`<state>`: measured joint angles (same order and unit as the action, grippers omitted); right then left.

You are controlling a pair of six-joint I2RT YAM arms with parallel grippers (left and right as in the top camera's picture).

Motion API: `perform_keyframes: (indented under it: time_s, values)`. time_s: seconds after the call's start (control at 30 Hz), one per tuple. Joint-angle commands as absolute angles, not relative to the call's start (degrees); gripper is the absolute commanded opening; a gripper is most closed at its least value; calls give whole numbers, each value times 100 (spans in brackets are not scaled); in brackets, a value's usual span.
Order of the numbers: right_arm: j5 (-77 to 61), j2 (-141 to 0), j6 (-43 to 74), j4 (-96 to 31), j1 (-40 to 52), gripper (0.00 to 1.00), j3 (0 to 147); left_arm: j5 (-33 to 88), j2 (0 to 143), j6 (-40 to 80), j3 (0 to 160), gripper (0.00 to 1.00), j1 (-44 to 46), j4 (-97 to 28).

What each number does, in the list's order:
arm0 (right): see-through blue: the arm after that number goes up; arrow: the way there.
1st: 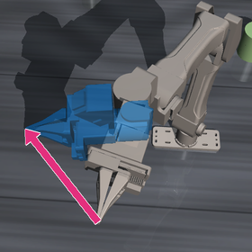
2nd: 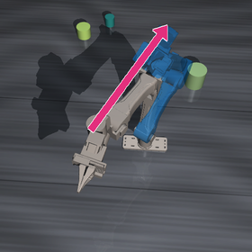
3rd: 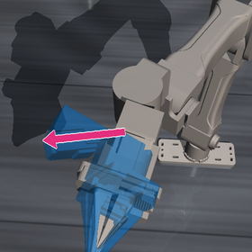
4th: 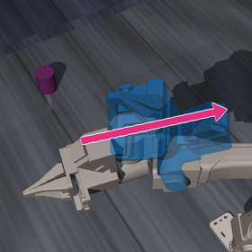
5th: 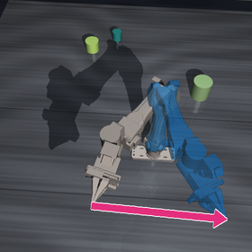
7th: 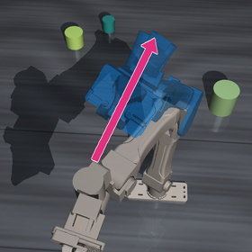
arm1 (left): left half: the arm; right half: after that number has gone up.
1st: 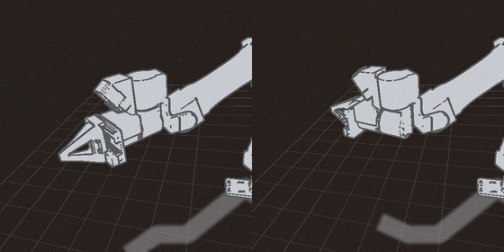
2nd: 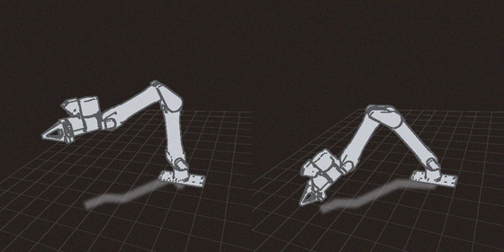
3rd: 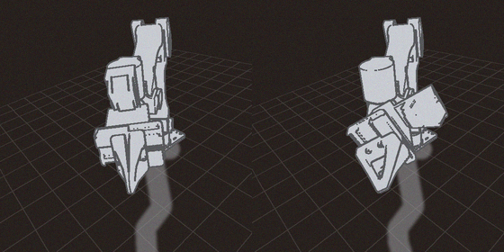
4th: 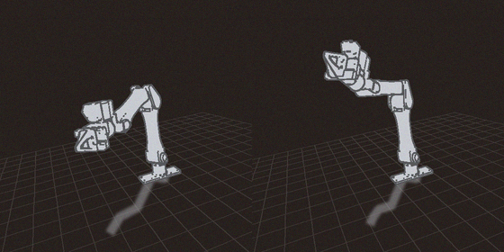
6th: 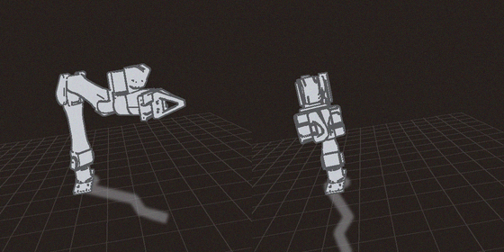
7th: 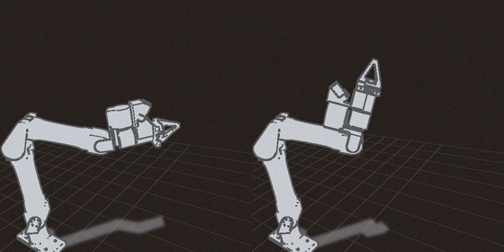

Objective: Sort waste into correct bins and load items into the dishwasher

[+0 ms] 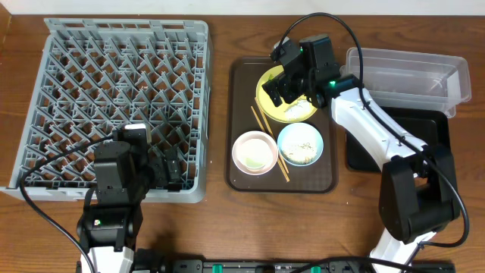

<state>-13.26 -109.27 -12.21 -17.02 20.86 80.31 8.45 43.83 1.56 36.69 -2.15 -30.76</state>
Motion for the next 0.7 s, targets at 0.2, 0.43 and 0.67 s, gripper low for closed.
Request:
perform_keyframes:
  time_s: [0.2,0.43,0.67]
  values:
    - [-1332,-10954,-1291,-1732,2182,99,8147,834,4372,224,3813,99,-191,-3083]
    - [-1330,-10954,-1291,-1879,2239,99,8143,834,4372,226,3813,99,-191,-3083]
    - [-1330,-10954,-1225,-2023,2259,99,8141,834,4372,226,3813,99,-191,-3083]
